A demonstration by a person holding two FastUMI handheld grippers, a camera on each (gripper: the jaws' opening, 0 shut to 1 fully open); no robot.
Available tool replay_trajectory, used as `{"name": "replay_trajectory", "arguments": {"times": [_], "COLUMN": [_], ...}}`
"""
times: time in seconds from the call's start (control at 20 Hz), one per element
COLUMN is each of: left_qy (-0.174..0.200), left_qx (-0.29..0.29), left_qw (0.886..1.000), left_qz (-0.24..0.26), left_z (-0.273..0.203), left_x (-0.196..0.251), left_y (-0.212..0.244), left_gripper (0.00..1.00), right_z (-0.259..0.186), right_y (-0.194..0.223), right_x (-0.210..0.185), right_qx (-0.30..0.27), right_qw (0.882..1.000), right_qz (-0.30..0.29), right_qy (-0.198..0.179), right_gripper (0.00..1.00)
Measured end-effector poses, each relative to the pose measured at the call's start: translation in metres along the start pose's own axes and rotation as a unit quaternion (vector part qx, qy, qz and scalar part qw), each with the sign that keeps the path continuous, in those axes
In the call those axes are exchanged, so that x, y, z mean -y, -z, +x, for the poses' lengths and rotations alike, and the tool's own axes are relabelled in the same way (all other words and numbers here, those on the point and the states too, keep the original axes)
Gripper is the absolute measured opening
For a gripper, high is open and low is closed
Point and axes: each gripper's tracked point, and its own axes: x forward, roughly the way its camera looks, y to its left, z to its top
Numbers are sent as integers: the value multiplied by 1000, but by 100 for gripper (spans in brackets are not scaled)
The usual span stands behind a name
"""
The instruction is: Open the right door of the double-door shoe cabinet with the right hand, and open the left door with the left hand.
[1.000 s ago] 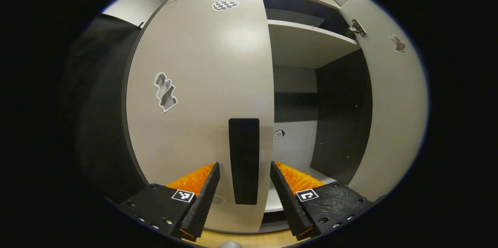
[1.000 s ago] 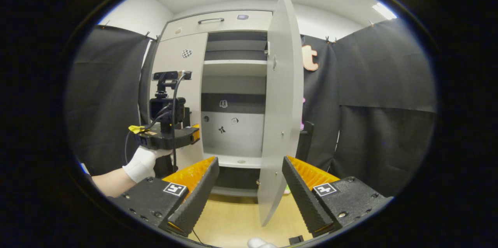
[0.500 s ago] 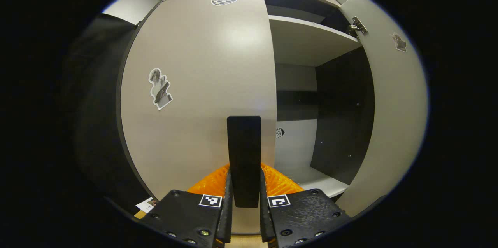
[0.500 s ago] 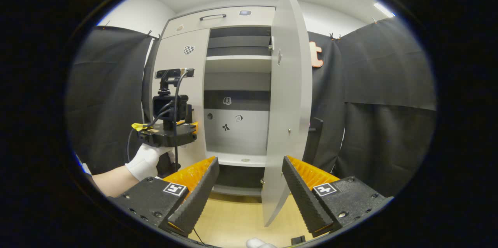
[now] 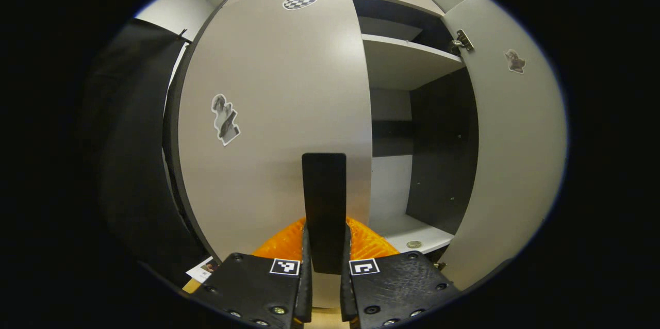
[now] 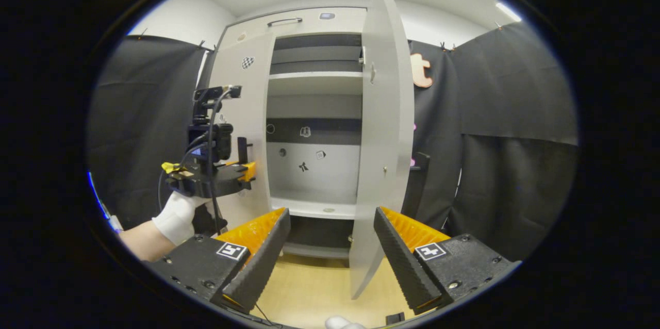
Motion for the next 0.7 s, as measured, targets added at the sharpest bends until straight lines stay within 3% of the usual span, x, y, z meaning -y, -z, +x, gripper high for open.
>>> {"name": "replay_trajectory", "arguments": {"times": [0.05,0.1,0.7], "left_qy": [4,8,2], "left_qx": [2,3,3], "left_qw": [1000,1000,1000], "left_qz": [-6,-5,-6], "left_z": [-4,-5,-53], "left_x": [-1,-4,-25], "left_y": [2,0,0], "left_gripper": [20,14,14], "right_z": [0,0,-10], "right_y": [0,0,1], "right_x": [0,-1,-8], "right_qx": [0,2,-1], "right_qw": [1000,1000,999], "right_qz": [0,-1,-4], "right_qy": [-2,-5,-34], "right_gripper": [100,100,100]}}
